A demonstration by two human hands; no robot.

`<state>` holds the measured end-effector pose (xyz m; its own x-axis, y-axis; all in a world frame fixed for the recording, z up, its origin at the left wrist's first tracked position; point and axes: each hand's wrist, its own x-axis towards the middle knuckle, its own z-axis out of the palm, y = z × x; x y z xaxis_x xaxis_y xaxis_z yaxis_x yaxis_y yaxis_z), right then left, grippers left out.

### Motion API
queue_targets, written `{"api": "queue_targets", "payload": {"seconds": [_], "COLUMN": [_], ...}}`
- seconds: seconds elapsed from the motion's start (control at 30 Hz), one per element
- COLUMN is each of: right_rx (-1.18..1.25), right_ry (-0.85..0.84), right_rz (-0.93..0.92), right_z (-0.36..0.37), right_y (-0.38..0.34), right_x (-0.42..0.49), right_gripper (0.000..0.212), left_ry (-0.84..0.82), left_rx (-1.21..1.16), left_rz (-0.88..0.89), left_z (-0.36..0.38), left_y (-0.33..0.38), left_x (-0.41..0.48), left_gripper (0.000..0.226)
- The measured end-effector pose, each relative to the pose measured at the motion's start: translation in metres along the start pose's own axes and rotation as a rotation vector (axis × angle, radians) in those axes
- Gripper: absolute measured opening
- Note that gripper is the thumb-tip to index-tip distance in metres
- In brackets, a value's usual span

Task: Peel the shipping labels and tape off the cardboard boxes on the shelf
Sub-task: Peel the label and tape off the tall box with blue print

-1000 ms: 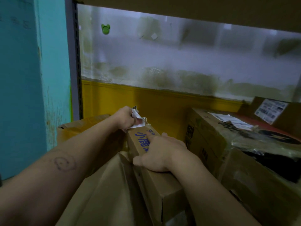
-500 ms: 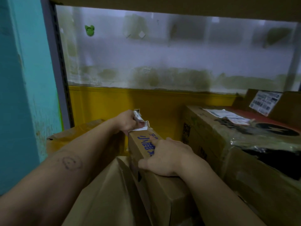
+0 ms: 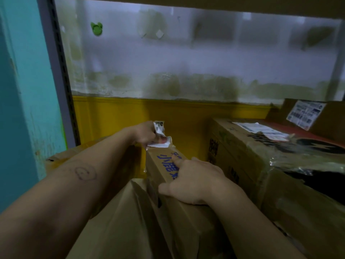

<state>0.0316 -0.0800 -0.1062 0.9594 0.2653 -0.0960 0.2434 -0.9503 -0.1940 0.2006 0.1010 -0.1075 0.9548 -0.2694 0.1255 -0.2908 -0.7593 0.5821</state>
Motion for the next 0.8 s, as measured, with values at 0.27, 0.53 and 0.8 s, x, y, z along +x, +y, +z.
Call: {"api": "queue_targets", "payload": {"seconds": [0.27,0.53,0.8], "right_rx": [0.014,0.007,0.01], "right_ry": [0.005,-0.002,-0.003], "right_rz": [0.006,0.007,0.012], "right_z": [0.002,0.003,0.003], "right_y": [0.002,0.003,0.003], "right_x": [0.002,0.003,0.005], "right_gripper": [0.092,0.09,0.091], "left_ry": [0.001,0.019,0.035], "left_rx": [0.188,0.315,0.343], "left_rz": [0.128,0.213,0.26], "left_z": [-0.004,-0.003,0.003], "left_y": [0.007,0.011,0.013], "left_x": [0.006,0.012,0.009], "left_gripper": [0.028,0.034,0.031]}}
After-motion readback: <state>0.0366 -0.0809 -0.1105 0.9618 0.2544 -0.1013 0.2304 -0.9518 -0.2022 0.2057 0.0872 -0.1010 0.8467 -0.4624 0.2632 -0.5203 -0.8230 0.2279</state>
